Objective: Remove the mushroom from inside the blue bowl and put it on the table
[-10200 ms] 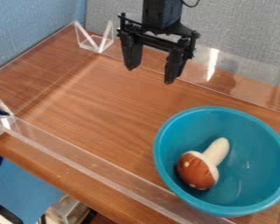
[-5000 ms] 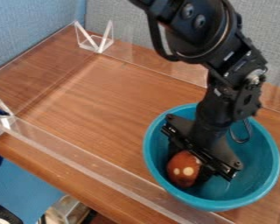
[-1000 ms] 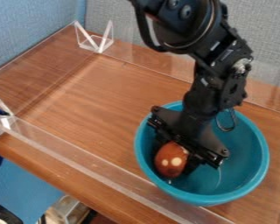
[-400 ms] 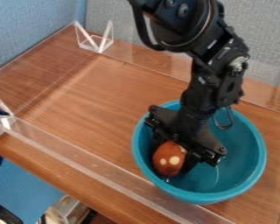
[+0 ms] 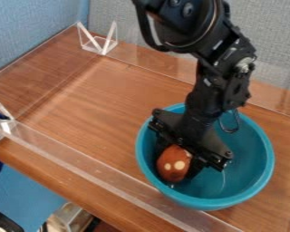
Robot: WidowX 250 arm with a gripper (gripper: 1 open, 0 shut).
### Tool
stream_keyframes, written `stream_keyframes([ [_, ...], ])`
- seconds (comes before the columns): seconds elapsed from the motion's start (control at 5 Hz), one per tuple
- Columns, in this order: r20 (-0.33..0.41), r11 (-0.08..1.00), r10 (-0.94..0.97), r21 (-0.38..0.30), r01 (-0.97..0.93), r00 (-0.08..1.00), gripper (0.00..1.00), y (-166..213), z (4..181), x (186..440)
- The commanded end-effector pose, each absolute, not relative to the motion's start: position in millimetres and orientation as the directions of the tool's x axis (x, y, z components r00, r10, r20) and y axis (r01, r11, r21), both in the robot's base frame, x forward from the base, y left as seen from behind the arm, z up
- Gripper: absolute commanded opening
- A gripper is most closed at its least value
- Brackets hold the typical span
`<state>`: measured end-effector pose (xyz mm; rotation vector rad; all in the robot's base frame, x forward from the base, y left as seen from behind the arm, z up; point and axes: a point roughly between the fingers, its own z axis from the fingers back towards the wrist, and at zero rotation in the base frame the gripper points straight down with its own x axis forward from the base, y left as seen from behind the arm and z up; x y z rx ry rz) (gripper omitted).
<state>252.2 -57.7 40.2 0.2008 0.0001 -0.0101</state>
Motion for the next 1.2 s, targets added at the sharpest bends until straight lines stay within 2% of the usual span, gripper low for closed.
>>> stream_keyframes([
  [0.0,0.053,0.983,0.021,0.179,-0.030,0.998,0.00,-54.1,54.8,260.3],
  [1.0,0.056,0.980,0.092,0.171,-0.100,0.994,0.00,-47.1,56.5,263.0],
])
